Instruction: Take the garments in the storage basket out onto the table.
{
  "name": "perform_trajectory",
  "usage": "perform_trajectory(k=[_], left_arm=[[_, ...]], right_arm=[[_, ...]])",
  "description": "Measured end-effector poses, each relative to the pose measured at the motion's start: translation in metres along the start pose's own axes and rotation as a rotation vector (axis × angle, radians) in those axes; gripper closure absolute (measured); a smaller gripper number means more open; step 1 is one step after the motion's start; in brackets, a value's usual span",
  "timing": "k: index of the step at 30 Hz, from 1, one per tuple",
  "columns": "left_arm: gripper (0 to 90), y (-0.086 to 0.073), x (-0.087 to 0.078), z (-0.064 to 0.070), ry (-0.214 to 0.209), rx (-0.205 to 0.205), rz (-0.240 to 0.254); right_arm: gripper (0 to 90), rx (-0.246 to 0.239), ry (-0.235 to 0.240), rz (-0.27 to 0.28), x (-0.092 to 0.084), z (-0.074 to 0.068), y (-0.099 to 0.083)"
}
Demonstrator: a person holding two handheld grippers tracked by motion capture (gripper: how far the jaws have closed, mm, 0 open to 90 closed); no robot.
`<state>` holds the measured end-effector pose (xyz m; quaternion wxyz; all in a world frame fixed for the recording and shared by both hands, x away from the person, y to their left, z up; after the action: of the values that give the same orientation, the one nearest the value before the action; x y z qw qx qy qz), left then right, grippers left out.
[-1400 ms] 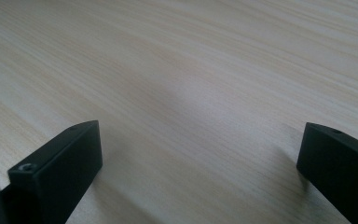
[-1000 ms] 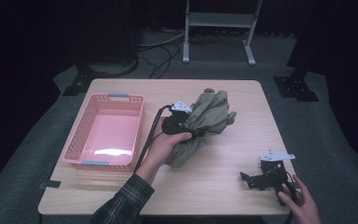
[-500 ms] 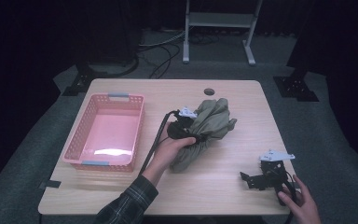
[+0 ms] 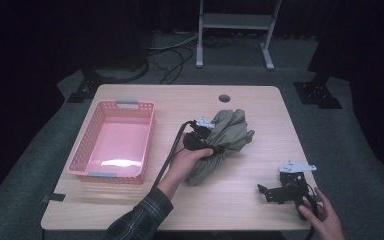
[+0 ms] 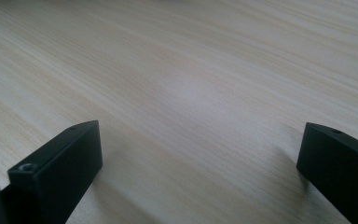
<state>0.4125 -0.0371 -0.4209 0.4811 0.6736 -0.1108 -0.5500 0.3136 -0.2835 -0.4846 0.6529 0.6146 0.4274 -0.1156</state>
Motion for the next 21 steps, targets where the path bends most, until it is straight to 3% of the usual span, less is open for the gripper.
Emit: perform_trajectory(k=[21], left_arm=[[42.0,-0.008,0.018,0.008,-0.008,0.014,-0.046]], right_arm=[[0.0,0.0,0.0,0.0,0.0,0.0,0.0]])
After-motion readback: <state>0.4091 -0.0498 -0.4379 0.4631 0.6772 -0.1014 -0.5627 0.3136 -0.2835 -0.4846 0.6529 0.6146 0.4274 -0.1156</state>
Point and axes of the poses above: each handheld gripper's, and its own axes: x roughly forward along the jaws, y roughly out of its top, z roughly to its right, the point moved 5 cm from there along x, roughly forward along the jaws, and after that the axes turned 9 degrees about x, right-handed, at the moved point
